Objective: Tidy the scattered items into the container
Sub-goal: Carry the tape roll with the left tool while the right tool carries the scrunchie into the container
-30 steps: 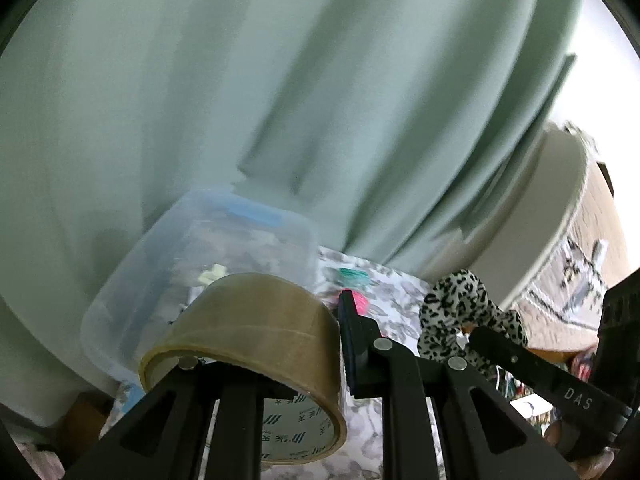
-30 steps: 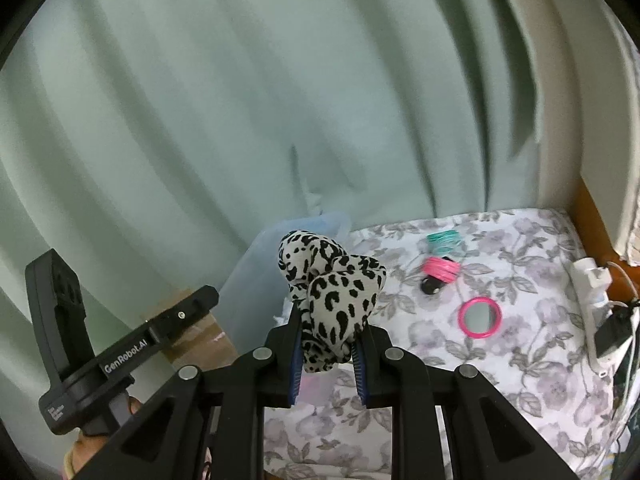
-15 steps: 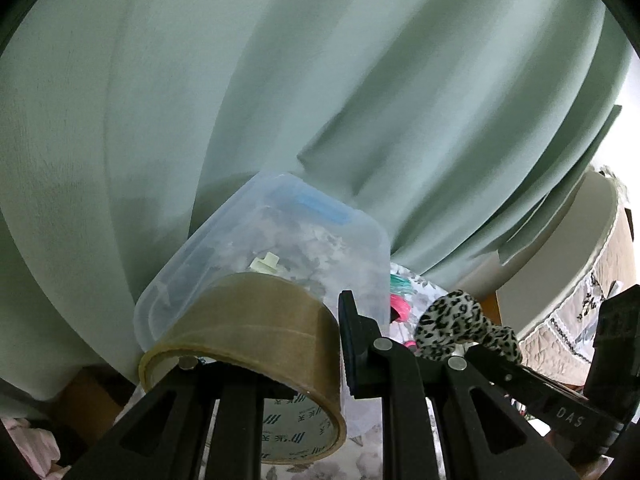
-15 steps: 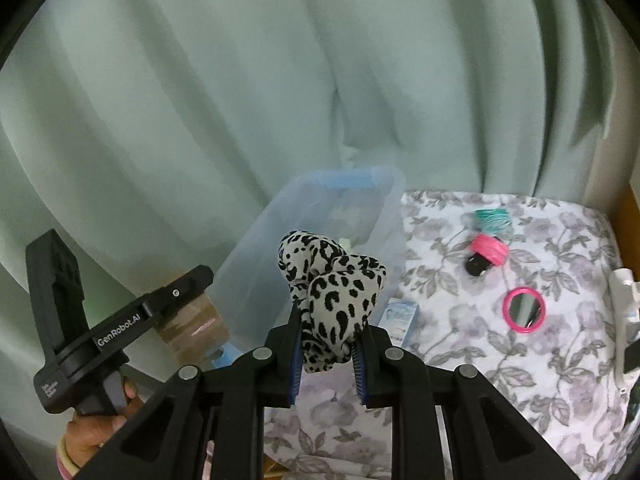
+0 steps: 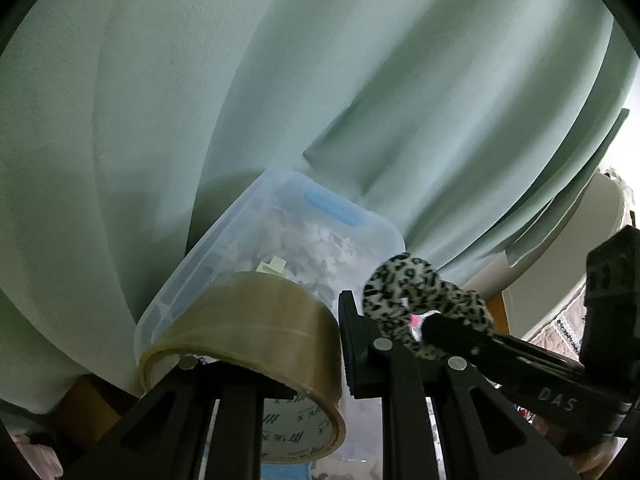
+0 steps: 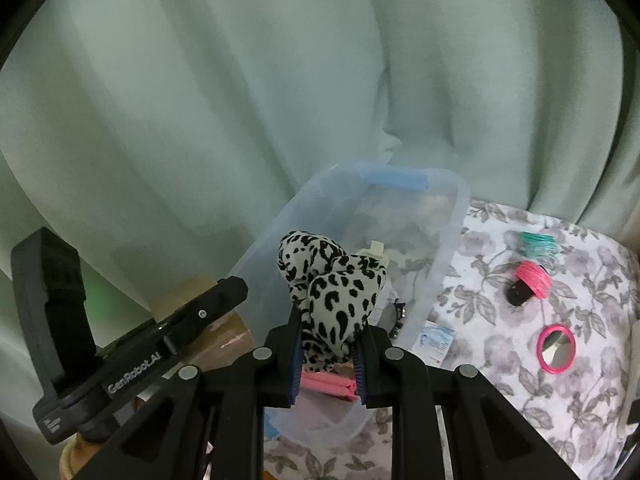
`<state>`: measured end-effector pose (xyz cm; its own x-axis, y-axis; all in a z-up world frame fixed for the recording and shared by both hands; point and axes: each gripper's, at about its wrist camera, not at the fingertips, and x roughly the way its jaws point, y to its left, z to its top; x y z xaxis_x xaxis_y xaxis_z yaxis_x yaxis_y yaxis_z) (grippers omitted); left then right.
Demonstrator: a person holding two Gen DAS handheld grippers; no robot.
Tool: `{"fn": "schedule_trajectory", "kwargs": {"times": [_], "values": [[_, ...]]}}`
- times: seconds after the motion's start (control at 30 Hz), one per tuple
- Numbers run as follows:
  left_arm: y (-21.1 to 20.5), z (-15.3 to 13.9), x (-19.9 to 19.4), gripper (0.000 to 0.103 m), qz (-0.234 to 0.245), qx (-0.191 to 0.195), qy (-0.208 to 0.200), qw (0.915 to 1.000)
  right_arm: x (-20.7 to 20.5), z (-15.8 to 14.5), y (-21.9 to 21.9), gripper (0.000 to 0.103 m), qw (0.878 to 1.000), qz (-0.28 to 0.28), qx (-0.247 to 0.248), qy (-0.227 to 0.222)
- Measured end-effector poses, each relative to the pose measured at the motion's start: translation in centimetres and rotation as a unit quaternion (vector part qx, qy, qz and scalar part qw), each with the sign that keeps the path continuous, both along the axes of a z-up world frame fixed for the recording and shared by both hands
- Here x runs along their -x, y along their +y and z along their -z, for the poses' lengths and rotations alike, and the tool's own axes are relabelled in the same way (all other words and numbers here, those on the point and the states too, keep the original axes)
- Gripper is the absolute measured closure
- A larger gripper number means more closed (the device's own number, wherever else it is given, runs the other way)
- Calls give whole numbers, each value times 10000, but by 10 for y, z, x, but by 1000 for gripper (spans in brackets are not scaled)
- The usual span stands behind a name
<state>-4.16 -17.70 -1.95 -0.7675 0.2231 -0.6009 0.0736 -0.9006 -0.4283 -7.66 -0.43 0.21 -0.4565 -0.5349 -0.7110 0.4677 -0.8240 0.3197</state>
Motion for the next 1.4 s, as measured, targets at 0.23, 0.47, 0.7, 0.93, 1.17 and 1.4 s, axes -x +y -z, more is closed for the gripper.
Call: {"fn": "schedule_trajectory", "kwargs": {"times": [0.23,0.47,0.7,0.93,1.17,1.4], "values": [[-3,6,14,86,-11,-38,-22,10000,19,9,-13,80,9998,-95,-158,-74],[-1,13,27,86,22,-63,-85,9999,36,17,-17,80,9994,-129,-321,-64],[-1,28,37,86,2,-111,-322,9994,47,30,-17,79,9991,-92,-366,-192],[-1,38,42,86,-18,-120,-493,9987,51,38,-16,78,9987,-68,-380,-324],[2,44,46,85,-27,-71,-664,9978,51,41,-15,78,9985,-35,-413,-369],[9,49,48,83,13,44,-840,9965,49,41,-14,75,9983,-5,-472,-351]]}}
